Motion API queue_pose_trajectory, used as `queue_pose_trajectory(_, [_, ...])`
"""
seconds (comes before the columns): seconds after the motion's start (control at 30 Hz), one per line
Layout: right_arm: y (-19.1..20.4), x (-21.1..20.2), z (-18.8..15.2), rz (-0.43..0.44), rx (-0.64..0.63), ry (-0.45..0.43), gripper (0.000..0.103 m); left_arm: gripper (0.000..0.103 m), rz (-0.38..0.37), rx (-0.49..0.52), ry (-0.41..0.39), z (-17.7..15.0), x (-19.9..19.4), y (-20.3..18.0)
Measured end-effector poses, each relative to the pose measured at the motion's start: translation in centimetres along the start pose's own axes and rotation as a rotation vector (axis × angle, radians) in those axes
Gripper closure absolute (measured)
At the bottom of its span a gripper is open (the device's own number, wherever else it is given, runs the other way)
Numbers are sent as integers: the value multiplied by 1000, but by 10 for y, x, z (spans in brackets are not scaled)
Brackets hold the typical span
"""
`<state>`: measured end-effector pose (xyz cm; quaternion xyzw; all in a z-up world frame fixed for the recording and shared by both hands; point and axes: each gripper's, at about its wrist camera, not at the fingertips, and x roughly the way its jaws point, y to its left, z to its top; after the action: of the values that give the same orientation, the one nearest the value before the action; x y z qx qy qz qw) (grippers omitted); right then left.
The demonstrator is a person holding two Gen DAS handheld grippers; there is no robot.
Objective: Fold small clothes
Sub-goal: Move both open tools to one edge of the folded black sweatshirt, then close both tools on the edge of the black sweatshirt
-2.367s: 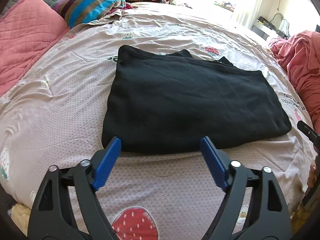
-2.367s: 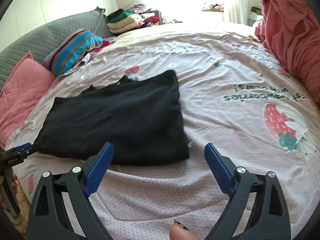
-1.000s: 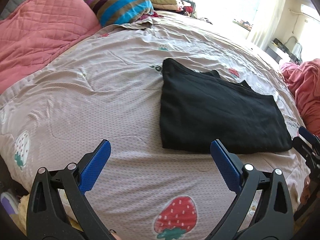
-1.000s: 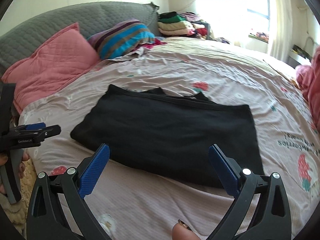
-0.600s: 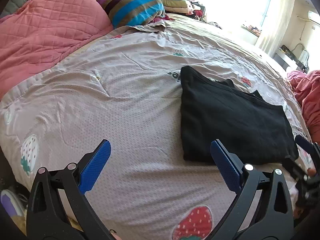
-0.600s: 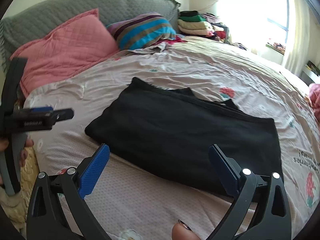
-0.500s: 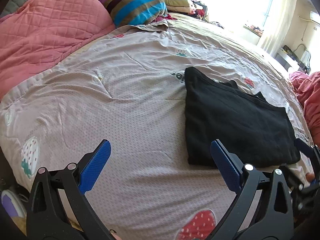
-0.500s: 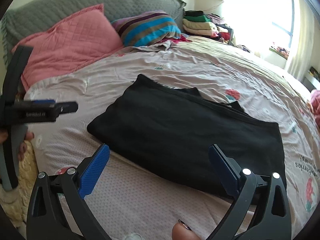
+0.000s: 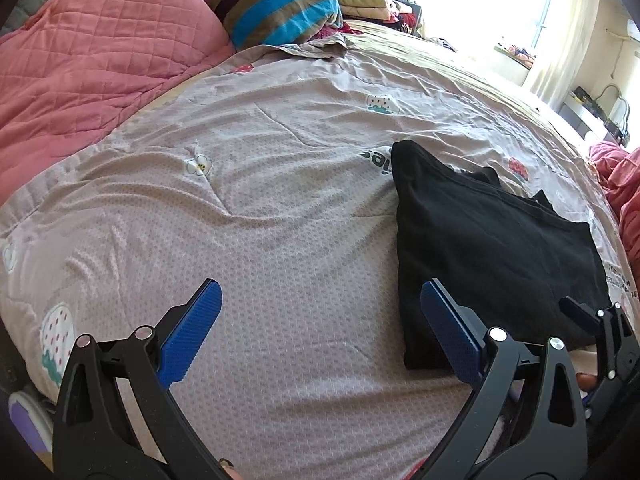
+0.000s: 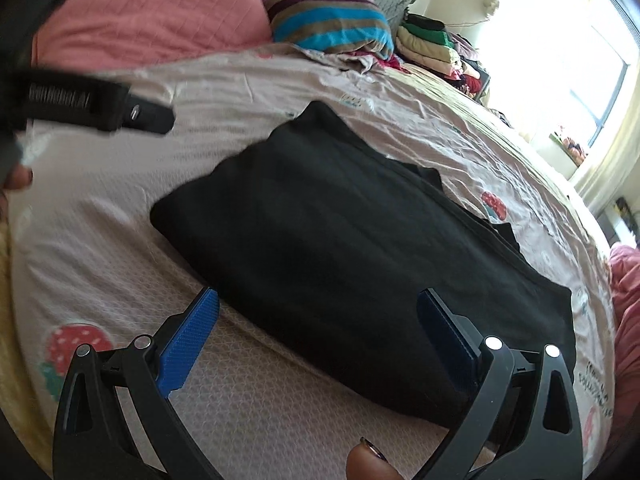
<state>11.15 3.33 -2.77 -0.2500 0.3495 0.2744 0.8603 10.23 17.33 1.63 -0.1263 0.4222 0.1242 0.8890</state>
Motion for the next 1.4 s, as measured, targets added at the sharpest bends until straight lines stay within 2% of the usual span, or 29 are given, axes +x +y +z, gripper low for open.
queue_pose_trajectory(0.23, [12,22,7,-27,-30,15,4,10,5,13,19,12,20,-3])
queue_pose_trajectory(0.57, [21,42,28,-70,-72,-9,4,10,-19,-29,73,29,56,-5])
queue_pose_trajectory(0.73, [21,37,30,-130,-92,-69,5,10,-57,-44,109,45,70,-13])
queue_pose_trajectory(0.83, [18,30,27,-155,-101,-102,6,10,-118,-59,130,55,76,-20])
queue_pose_trajectory(0.9, [15,23,25,-147,-112,-133,18,10,-140,-58,146,60,81,-26])
queue_pose_trajectory(0.97, [16,16,22,-116,-124,-155,42,10,-151,-56,164,65,87,-32])
queue_pose_trajectory(1.0, [17,12,21,-103,-140,-175,50,10,-167,-57,177,67,91,-36])
queue_pose_trajectory(1.03, [18,9,20,-94,-149,-186,69,10,-180,-59,191,68,95,-38])
queue_pose_trajectory(1.07, [19,5,19,-86,-155,-202,80,10,-181,-59,209,69,100,-41])
queue_pose_trajectory(1.17, [15,-1,16,-92,-147,-232,87,10,-167,-52,236,70,109,-49])
queue_pose_trajectory(1.27, [6,-8,15,-96,-115,-254,88,10,-207,-73,250,70,112,-54])
queue_pose_trajectory(1.4, [-7,-21,12,-110,-68,-288,88,10,-221,-70,222,73,104,-67])
